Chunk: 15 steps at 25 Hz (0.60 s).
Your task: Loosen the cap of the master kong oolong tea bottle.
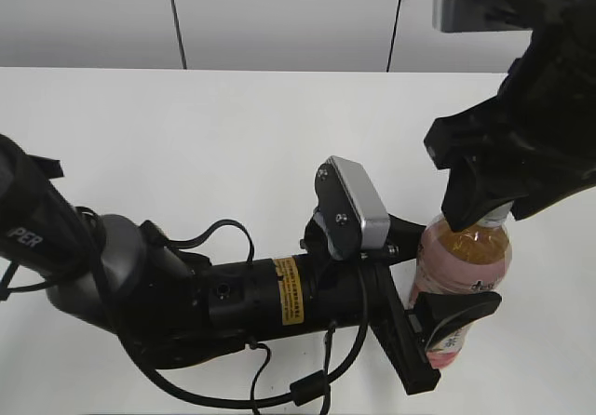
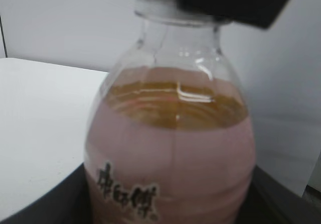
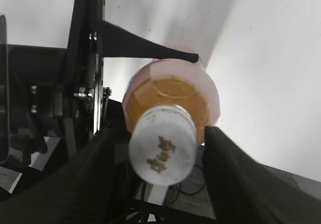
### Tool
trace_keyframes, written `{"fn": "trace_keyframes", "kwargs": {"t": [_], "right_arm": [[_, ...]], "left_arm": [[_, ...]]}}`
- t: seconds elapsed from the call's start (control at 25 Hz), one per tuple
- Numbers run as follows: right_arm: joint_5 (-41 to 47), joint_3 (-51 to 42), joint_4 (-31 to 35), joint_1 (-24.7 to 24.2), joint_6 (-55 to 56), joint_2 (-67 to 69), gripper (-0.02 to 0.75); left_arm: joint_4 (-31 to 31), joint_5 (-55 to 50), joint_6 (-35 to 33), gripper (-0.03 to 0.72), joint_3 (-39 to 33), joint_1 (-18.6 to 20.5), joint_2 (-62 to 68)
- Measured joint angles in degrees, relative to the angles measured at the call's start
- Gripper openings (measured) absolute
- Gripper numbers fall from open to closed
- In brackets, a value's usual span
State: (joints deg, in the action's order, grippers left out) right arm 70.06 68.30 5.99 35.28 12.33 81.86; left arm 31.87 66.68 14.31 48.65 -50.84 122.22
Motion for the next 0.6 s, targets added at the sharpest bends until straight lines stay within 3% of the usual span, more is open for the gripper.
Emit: {"fn": "trace_keyframes", "kwargs": {"t": [0.24, 0.6], "right_arm": [[0.00, 1.43, -1.01, 0.00, 0.00, 0.39, 0.422], [0.00, 2.73, -1.85, 0.00, -0.06, 0.39, 0.297]], "left_arm": [[0.00, 0.00, 0.00, 0.425, 0.00, 0.00, 0.00], [0.00, 0.00, 0.00, 0.425, 0.00, 0.00, 0.00]]}}
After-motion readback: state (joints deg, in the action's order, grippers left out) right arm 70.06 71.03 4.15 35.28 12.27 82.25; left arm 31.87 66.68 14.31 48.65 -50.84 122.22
